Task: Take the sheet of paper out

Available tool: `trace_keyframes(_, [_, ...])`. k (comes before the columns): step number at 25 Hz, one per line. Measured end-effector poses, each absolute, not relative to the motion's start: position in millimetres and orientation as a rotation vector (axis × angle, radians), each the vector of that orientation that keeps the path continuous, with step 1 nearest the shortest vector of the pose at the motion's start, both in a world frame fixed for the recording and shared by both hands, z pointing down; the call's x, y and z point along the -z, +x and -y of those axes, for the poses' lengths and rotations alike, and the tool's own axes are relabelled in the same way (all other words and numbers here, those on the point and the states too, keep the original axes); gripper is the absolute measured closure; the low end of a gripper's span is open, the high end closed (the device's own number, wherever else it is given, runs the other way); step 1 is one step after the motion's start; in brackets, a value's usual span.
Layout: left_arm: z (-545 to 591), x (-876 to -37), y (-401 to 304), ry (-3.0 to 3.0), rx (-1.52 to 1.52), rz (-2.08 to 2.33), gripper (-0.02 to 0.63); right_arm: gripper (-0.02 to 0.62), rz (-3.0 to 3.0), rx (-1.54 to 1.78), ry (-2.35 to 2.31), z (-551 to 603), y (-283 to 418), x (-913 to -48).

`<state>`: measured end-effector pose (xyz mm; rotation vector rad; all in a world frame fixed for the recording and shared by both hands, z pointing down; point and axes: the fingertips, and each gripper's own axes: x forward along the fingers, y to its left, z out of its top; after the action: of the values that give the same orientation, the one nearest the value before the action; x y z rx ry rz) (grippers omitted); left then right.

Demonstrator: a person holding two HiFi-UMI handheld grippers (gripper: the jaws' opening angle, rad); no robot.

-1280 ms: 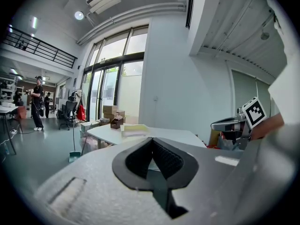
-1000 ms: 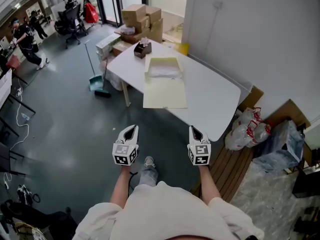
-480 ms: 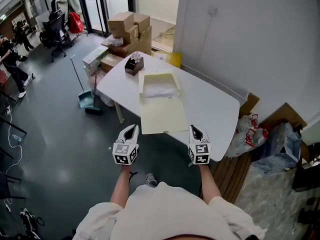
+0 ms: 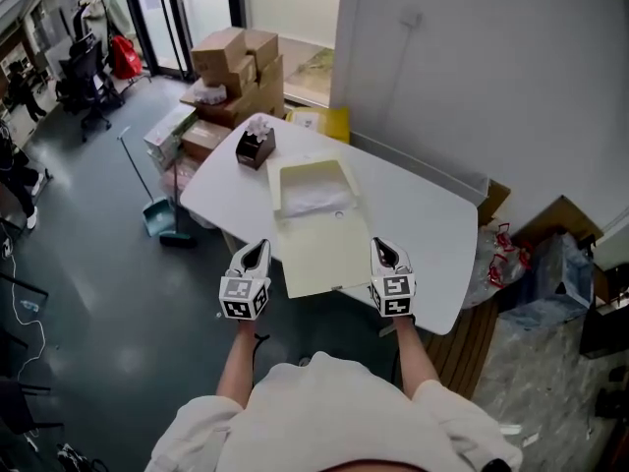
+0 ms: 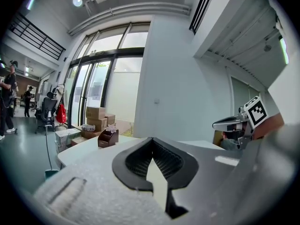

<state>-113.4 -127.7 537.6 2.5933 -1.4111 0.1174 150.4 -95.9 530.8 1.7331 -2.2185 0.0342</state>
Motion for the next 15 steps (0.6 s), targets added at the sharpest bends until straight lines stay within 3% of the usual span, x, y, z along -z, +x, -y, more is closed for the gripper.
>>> trace_keyframes(15, [195,-574,-117,2.536,-0.153,1.383,0.604,0.594,2.224,-0.057,1.64,178,131,-546])
